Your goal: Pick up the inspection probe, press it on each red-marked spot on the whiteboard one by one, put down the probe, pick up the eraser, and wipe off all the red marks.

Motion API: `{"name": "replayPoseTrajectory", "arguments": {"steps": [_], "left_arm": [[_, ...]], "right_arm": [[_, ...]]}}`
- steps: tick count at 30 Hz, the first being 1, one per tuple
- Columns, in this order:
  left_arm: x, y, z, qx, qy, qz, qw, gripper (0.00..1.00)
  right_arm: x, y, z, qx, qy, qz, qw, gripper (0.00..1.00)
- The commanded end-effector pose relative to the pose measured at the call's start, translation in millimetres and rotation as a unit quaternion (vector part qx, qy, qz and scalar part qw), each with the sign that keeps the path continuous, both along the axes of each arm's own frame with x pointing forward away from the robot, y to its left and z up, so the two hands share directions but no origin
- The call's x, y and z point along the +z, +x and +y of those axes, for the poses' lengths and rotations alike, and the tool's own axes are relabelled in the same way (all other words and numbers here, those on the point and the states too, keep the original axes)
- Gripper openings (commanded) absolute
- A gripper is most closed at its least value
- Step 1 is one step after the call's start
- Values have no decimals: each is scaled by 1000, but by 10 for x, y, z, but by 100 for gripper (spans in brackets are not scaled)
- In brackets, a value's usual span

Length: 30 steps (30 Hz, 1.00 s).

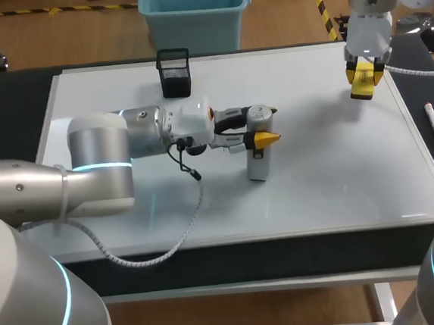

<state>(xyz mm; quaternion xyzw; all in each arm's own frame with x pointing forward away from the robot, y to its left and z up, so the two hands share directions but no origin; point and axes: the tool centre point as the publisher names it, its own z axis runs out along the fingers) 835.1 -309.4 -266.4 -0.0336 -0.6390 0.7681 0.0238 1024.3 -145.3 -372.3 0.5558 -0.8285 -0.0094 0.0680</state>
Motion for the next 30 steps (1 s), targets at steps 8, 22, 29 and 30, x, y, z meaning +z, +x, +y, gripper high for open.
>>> {"name": "replayPoseTrajectory", "arguments": {"steps": [8,22,29,30], "left_arm": [[18,-11,-2,0,6,0,1000,0],[162,-29,64,-1,-20,-7,1000,0],[316,27,306,20,-17,-24,999,0],[336,43,368,24,-20,-23,999,0]], "right_arm": [[10,8,-7,1,-1,0,1000,0],[10,8,-7,1,-1,0,1000,0],[10,8,-7,1,-1,0,1000,0],[10,8,-7,1,-1,0,1000,0]]}}
